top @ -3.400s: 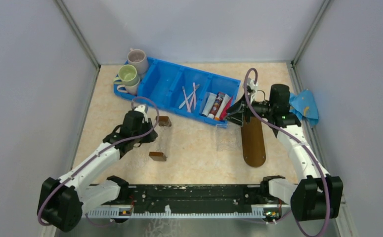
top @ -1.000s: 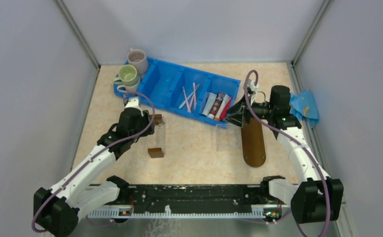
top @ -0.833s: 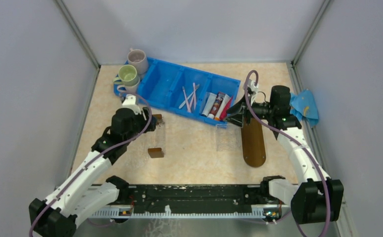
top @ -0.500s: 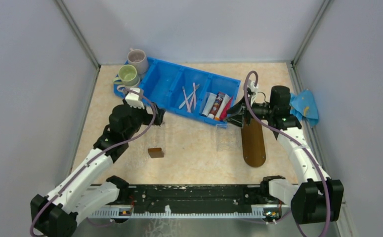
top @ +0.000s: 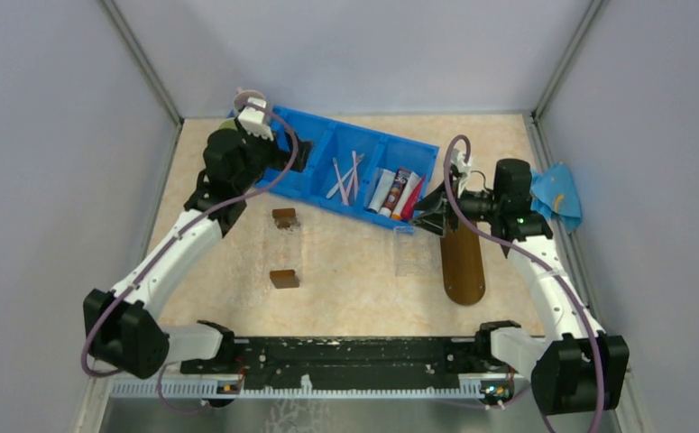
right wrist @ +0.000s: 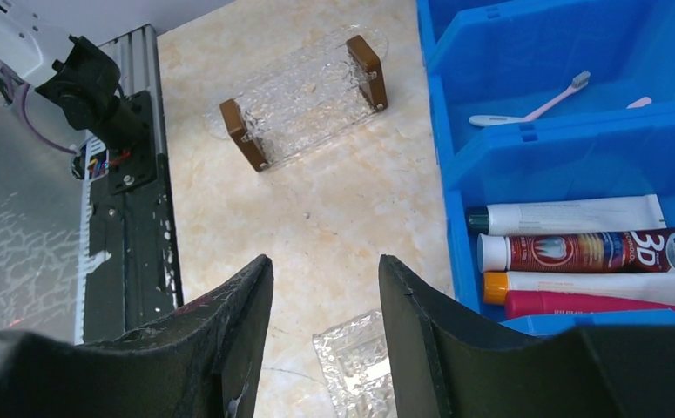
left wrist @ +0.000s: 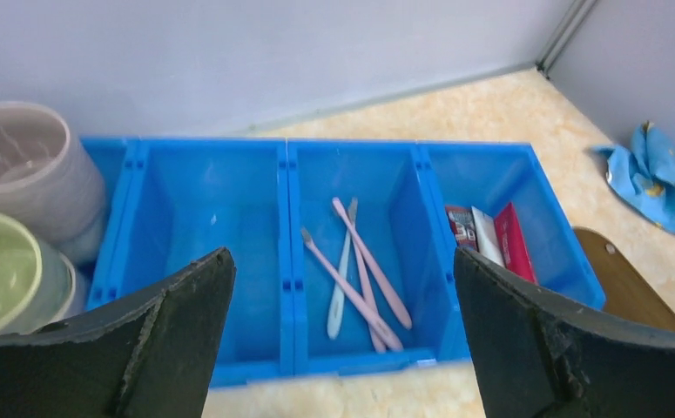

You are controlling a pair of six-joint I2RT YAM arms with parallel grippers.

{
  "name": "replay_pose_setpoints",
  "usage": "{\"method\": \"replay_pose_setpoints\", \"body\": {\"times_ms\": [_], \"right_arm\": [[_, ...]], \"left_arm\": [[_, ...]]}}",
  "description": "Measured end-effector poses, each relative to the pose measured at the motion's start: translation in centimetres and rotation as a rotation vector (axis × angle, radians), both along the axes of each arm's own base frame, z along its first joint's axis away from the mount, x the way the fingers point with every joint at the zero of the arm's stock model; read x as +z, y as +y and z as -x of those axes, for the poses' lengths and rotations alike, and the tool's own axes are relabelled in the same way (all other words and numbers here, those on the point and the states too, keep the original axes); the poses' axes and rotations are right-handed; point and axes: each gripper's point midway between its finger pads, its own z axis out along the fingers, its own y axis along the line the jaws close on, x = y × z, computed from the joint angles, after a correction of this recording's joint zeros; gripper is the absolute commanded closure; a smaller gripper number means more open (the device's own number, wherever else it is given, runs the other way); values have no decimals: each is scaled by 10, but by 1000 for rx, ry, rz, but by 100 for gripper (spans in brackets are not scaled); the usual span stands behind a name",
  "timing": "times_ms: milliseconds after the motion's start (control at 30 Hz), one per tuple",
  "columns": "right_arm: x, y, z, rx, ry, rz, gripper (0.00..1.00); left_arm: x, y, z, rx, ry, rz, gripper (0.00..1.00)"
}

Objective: Prepare toiletry sets of a toothbrush and toothpaste on the tray
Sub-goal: Place the toothpaste holder at the center of the board, then pick up the cup from the storage box.

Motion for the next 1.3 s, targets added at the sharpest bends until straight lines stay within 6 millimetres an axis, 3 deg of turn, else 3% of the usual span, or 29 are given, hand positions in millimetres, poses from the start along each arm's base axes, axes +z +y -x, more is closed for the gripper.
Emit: {"method": "replay_pose_setpoints", "body": {"times_ms": [333, 600, 767, 1033, 1233, 1300], "right_arm": [[3, -3, -5, -28, -16, 33, 51], [47, 11, -27, -21, -114, 83, 51], [36, 23, -30, -7, -106, 123, 49], [5, 17, -30, -50, -84, 186, 48], [-3, 13, -30, -67, -99, 203, 48], [-3, 13, -30, -68, -103, 205, 48]], "left_arm": [[18, 8, -80, -8, 22, -46, 1], [12, 32, -105, 5, 79, -89, 0], [2, 57, -107, 47, 104, -142, 1], [-26, 70, -102, 64, 175, -194, 1], [-37, 100, -106, 144, 201, -210, 6], [-43, 111, -107, 173, 214, -212, 12]]}}
